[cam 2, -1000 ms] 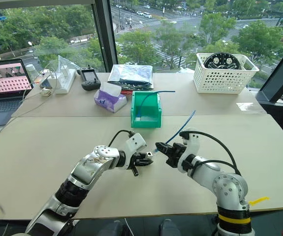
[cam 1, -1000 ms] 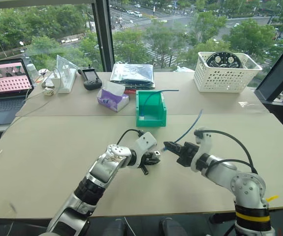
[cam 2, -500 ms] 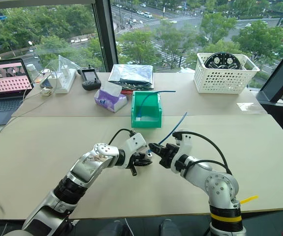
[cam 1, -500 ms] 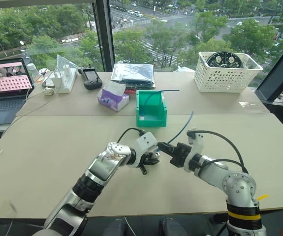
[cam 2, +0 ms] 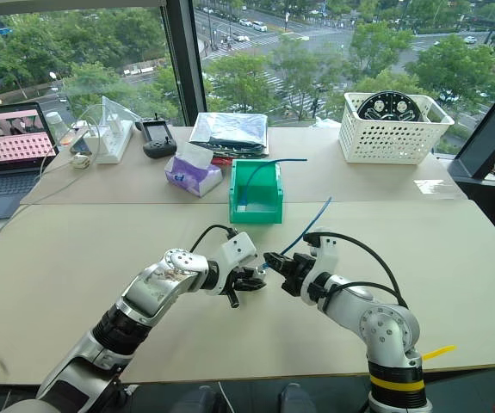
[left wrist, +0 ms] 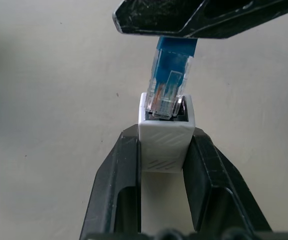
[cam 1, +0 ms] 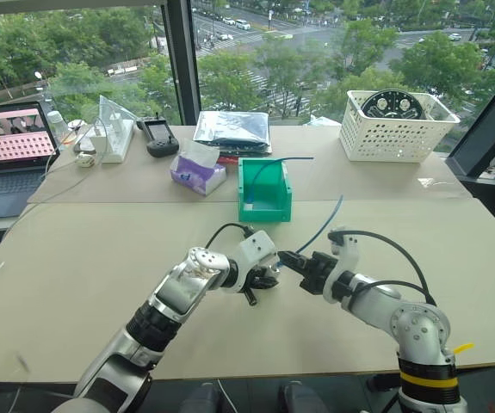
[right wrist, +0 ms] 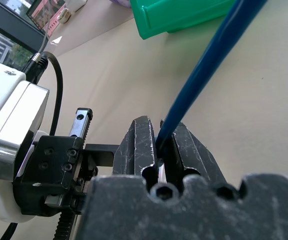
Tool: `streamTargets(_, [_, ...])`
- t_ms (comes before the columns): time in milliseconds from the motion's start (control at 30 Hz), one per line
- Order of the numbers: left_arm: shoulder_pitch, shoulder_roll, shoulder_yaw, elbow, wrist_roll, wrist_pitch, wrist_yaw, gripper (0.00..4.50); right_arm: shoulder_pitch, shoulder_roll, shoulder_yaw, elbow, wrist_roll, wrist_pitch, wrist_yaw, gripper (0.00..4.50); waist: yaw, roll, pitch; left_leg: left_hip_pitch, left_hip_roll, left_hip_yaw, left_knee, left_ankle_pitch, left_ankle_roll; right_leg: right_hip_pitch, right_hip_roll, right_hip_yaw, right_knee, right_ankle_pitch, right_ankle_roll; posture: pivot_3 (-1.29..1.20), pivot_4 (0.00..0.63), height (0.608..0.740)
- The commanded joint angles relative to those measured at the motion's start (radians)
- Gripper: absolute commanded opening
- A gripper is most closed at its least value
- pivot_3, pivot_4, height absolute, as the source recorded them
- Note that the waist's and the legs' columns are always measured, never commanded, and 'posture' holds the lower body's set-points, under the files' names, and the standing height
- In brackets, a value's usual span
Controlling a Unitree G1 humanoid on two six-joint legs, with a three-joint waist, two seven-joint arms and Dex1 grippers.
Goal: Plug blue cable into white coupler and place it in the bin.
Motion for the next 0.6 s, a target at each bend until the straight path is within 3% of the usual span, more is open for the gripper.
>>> streamTargets(33, [-0.023, -0.005, 0.004, -0.046, -0.012, 0.012, 0.011, 0.67, 0.012, -0.015, 0.022, -0.034, -0.016, 0.031, -0.004, 0.0, 0.0, 0.0, 0.0, 0.0, 0.0, 0.0, 0.0, 0.0, 0.0, 0.0, 0.0, 0.0, 0.0, 0.0, 0.0, 0.0, 0.15, 0.74])
streamTargets(600, [-0.097, -0.102, 0.037, -0.138, -0.04, 0.147, 0.117, 0.67, -0.054, -0.024, 0.123, -0.065, -0.105, 0.121, 0.007, 0.0, 0.001, 0.0, 0.0, 0.0, 0.0, 0.0, 0.0, 0.0, 0.0, 0.0, 0.0, 0.0, 0.0, 0.0, 0.0, 0.0, 0.15, 0.74])
